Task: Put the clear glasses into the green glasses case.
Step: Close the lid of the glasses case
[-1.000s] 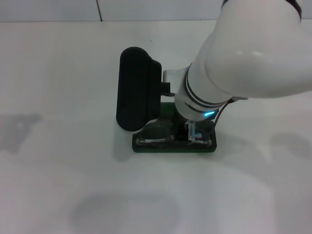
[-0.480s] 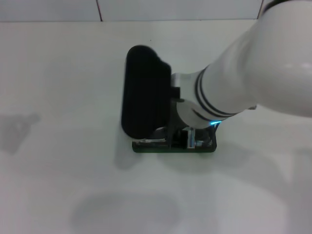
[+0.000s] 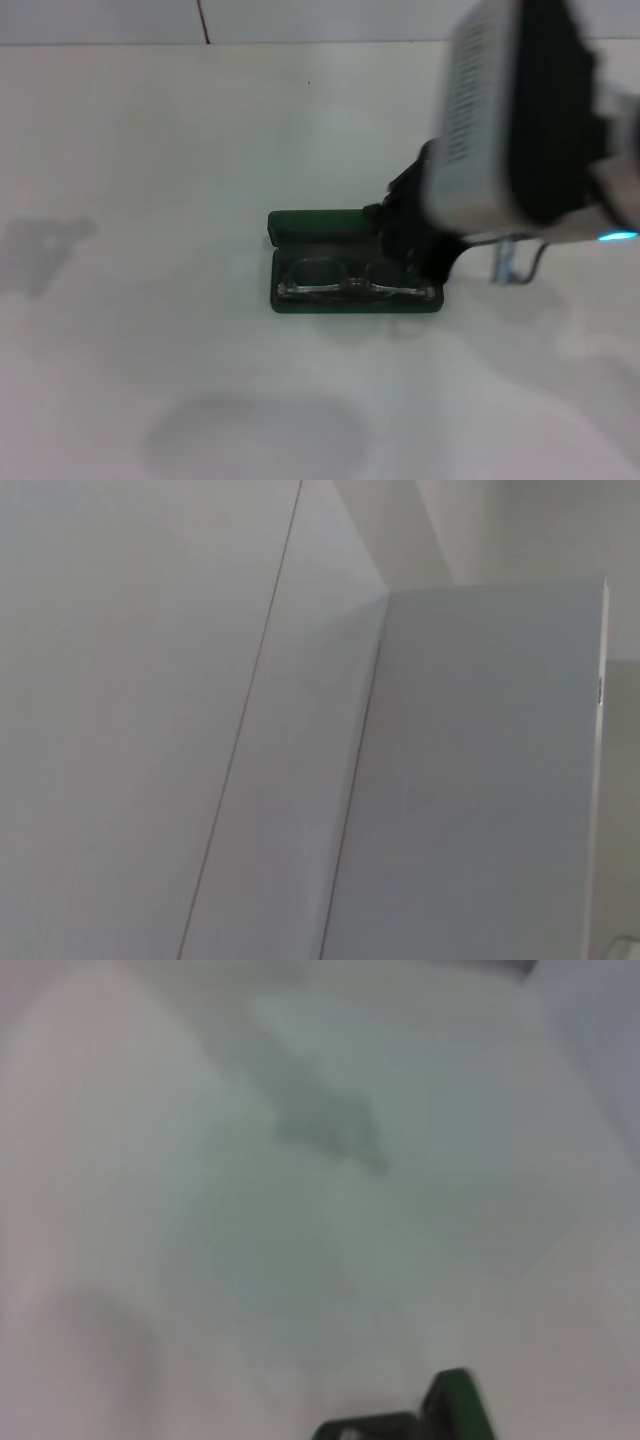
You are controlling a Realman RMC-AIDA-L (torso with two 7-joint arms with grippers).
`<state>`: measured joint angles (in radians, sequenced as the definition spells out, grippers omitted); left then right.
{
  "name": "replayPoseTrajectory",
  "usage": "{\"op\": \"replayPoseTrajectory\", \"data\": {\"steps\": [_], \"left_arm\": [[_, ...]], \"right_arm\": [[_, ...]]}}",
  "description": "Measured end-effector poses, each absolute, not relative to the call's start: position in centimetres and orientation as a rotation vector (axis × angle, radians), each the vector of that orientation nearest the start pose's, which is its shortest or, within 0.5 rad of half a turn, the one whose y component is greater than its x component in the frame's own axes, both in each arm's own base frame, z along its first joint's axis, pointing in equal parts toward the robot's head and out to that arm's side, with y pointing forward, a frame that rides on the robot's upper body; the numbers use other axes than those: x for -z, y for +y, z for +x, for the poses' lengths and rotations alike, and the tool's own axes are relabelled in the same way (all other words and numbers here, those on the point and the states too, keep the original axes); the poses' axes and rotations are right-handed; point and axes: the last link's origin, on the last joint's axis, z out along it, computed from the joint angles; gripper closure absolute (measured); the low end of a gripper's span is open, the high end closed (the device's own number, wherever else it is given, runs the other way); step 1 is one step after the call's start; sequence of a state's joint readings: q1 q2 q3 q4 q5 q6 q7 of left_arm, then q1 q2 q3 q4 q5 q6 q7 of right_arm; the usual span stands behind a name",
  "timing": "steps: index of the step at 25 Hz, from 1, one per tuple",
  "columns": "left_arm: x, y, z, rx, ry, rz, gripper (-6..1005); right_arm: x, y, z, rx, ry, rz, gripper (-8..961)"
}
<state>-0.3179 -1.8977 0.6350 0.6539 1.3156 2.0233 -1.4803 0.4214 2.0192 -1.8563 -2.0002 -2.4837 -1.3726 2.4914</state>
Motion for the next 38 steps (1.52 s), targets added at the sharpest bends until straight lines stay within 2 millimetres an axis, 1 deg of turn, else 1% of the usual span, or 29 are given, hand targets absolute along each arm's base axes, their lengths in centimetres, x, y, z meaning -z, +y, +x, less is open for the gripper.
{"op": "replayPoseTrajectory", "data": {"steps": [2, 5, 7, 9, 11, 13, 14, 15, 16, 17, 18, 20, 21, 22, 25, 27, 29, 32, 36, 38], "left_arm": [[-14.5, 26.8, -26.9, 1.5, -0.412, -2.359, 967], [-14.2, 27.3, -26.1, 1.484, -0.419, -2.412, 965], [-13.5, 28.1, -25.2, 1.472, -0.42, -2.458, 951], [-12.6, 29.3, -23.8, 1.449, -0.423, -2.522, 938], [-11.8, 30.3, -22.5, 1.419, -0.433, -2.584, 924], [-10.6, 31.9, -21.1, 1.359, -0.46, -2.647, 859], [-10.1, 32.5, -20.6, 1.339, -0.469, -2.666, 827], [-9.3, 33.4, -19.8, 1.296, -0.488, -2.694, 795], [-9.3, 33.4, -19.8, 1.296, -0.488, -2.694, 763], [-7.8, 34.9, -18.4, 1.209, -0.505, -2.747, 730], [-7.3, 35.3, -18.0, 1.177, -0.511, -2.76, 698], [-5.5, 36.7, -16.8, 1.054, -0.517, -2.809, 679], [-4.9, 37.0, -16.7, 1.007, -0.52, -2.823, 669], [-4.3, 37.2, -16.5, 0.954, -0.521, -2.842, 659], [-2.1, 37.6, -16.5, 0.789, -0.529, -2.897, 630], [-0.2, 37.9, -16.2, 0.674, -0.514, -2.93, 636], [1.5, 38.1, -15.8, 0.577, -0.487, -2.95, 642], [3.4, 38.3, -15.7, 0.468, -0.461, -2.966, 646], [5.0, 38.8, -15.6, 0.411, -0.485, -2.962, 654], [5.5, 38.9, -15.6, 0.404, -0.498, -2.965, 667]], "right_arm": [[-0.3, 27.5, 6.3, 0.056, -0.063, -2.756, 843], [-3.1, 27.0, 7.3, -0.198, -0.086, -2.803, 838], [-5.2, 26.9, 9.0, -0.33, -0.067, -2.795, 835], [-7.4, 27.0, 11.2, -0.443, -0.006, -2.771, 832], [-9.5, 27.2, 14.0, -0.561, 0.1, -2.758, 815], [-11.6, 26.8, 17.1, -0.706, 0.193, -2.741, 786], [-12.4, 26.6, 18.3, -0.76, 0.22, -2.724, 771], [-13.5, 25.9, 20.1, -0.823, 0.252, -2.697, 757], [-14.5, 25.3, 21.8, -0.872, 0.285, -2.653, 742], [-15.1, 24.7, 23.1, -0.908, 0.313, -2.619, 728], [-15.8, 23.8, 24.7, -0.939, 0.332, -2.576, 713], [-16.7, 22.5, 26.9, -0.973, 0.358, -2.497, 684], [-16.9, 21.9, 27.8, -0.979, 0.374, -2.463, 669], [-17.0, 21.5, 28.5, -0.984, 0.39, -2.435, 629], [-16.4, 21.0, 29.7, -1.008, 0.435, -2.397, 510], [-16.0, 20.5, 30.4, -1.031, 0.453, -2.375, 430], [-15.7, 20.1, 31.1, -1.049, 0.468, -2.345, 419], [-15.2, 20.0, 31.9, -1.08, 0.484, -2.301, 402], [-14.6, 20.4, 32.4, -1.082, 0.513, -2.29, 385], [-14.3, 20.7, 32.4, -1.075, 0.524, -2.299, 385]]}}
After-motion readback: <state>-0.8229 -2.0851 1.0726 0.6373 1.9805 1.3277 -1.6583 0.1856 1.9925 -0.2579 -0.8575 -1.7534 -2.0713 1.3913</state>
